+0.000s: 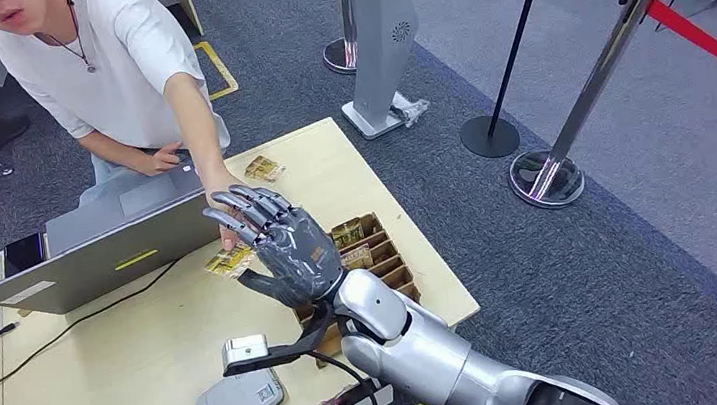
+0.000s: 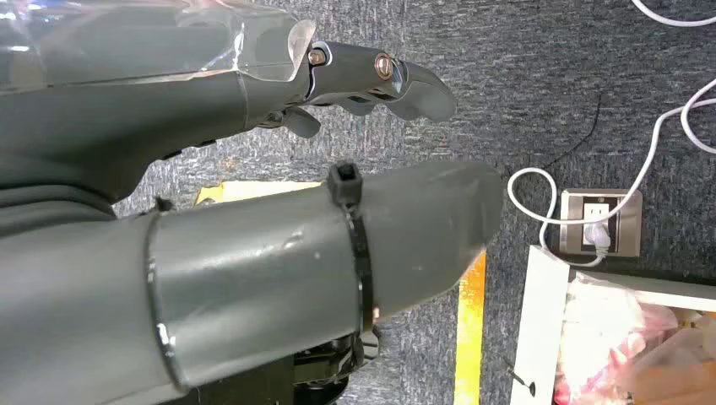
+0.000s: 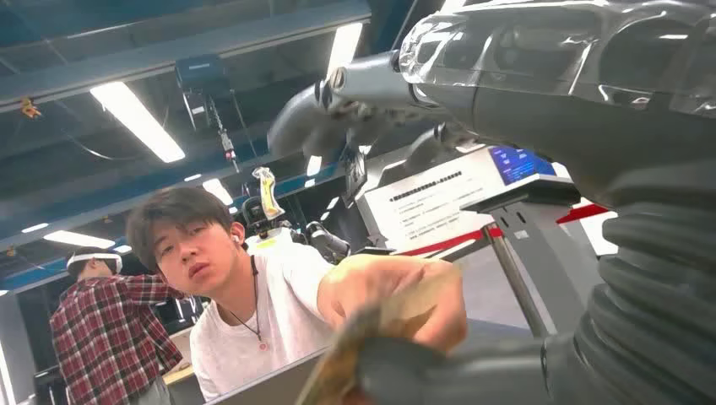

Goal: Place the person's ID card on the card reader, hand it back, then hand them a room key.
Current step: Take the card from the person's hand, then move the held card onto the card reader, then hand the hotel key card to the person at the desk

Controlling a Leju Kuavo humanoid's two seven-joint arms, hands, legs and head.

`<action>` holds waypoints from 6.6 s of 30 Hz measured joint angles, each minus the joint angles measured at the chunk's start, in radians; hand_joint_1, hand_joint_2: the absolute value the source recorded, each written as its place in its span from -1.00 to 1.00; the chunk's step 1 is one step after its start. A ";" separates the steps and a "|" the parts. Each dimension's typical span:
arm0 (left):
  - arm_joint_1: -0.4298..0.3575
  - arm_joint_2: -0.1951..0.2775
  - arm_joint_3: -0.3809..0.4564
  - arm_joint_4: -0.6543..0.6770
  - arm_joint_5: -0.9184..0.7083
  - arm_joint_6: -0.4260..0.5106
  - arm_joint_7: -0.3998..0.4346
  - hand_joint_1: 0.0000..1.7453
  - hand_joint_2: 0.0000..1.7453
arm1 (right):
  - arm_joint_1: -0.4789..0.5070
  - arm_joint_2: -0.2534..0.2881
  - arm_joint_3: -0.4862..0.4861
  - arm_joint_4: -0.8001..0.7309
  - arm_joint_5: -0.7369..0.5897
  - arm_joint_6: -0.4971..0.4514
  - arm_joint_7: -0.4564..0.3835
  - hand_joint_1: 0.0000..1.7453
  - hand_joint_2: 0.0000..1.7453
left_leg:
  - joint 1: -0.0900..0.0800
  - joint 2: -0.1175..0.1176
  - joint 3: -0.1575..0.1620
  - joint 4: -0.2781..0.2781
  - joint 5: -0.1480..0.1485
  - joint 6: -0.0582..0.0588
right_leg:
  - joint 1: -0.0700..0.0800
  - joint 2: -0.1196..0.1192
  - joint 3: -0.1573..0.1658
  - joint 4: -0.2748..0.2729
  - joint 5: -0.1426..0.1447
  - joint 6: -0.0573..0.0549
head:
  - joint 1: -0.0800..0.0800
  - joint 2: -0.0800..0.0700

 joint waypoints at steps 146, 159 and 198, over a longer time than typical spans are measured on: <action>0.000 0.003 -0.001 0.000 0.029 0.000 0.009 -1.00 -1.00 | -0.227 0.095 0.465 0.612 -0.337 0.401 -0.006 1.00 1.00 | 0.000 0.000 0.000 0.000 0.000 0.000 | 0.000 0.000 0.000 0.000 0.000 0.000 | 0.000 0.000; 0.000 0.003 -0.001 0.000 0.028 -0.002 0.009 -1.00 -1.00 | -0.227 0.106 0.479 0.636 -0.308 0.401 0.014 1.00 1.00 | 0.000 0.000 0.000 0.000 0.000 0.000 | 0.000 0.000 0.000 0.000 0.000 0.000 | 0.000 0.000; 0.000 0.006 -0.019 0.000 0.035 -0.008 -0.008 -1.00 -1.00 | -0.160 0.036 0.365 0.333 -0.425 0.397 -0.066 1.00 1.00 | 0.000 0.000 0.000 0.000 0.000 0.000 | 0.000 0.000 -0.001 0.000 0.000 0.000 | 0.000 0.000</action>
